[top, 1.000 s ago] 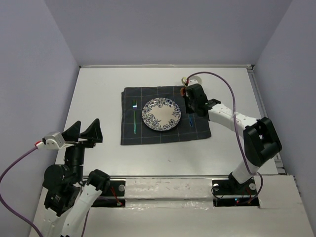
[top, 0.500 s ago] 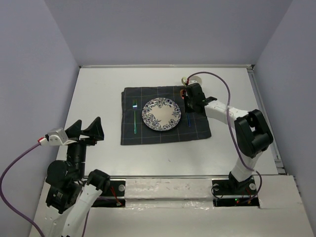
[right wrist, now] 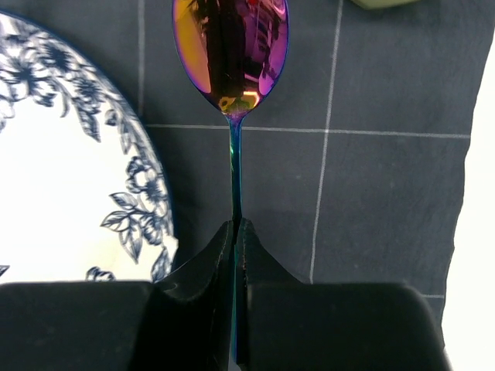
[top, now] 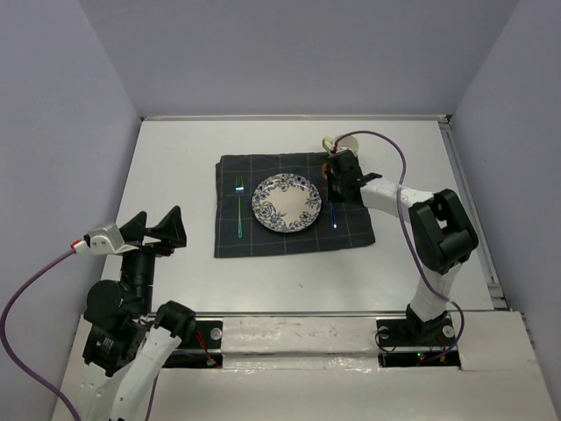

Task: Set the dinner table for one person

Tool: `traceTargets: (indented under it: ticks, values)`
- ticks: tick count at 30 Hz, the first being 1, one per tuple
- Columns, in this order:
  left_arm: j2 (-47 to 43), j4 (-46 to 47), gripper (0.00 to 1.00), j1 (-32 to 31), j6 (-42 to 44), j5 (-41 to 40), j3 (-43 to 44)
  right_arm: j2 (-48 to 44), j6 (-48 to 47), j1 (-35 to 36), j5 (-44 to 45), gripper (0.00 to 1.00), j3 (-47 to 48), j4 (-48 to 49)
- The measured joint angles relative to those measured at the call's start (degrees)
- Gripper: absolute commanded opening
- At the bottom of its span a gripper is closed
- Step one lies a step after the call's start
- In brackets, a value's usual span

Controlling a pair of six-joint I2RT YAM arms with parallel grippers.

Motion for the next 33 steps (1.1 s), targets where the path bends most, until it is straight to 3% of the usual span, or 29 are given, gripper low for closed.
traceTargets:
  ticks: [32,33]
  values:
    - [0.3,0.0,0.99,0.4,0.0,0.6,0.0,5.4,0.4,-0.7,3.1,0.00,2.3,0.2]
    - [0.3,0.0,0.99,0.4,0.0,0.6,0.0,5.5,0.4,-0.8,3.2,0.04,2.3,0.2]
